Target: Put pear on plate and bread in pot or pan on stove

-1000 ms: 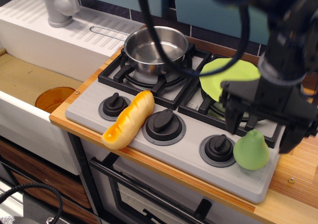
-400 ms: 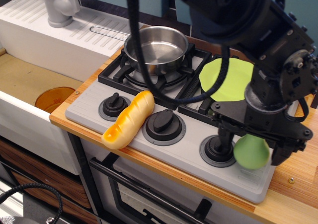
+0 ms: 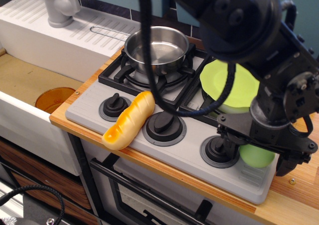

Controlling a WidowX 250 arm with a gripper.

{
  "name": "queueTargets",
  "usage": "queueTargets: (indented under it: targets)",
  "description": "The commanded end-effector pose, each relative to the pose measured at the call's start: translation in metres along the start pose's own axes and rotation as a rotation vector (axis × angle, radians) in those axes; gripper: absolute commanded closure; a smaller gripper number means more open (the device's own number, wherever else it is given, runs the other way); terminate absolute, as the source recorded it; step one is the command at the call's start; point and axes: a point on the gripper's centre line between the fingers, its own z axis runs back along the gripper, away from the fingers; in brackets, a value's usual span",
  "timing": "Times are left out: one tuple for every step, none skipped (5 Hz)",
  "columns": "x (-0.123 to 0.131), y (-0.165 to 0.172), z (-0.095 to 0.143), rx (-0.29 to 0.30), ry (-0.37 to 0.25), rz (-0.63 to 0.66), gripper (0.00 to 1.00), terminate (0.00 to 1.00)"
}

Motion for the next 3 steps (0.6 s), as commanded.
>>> queueTargets:
  targets:
    - [0.011,-0.007,0.003,-0.022,-0.024,-0.010,1.00,0.00]
    - [0.012,-0.008,0.007,-0.014,-0.018,-0.013,1.00,0.00]
    - [0.012,-0.008,0.025,0.000,0.011,-0.017,1.00,0.00]
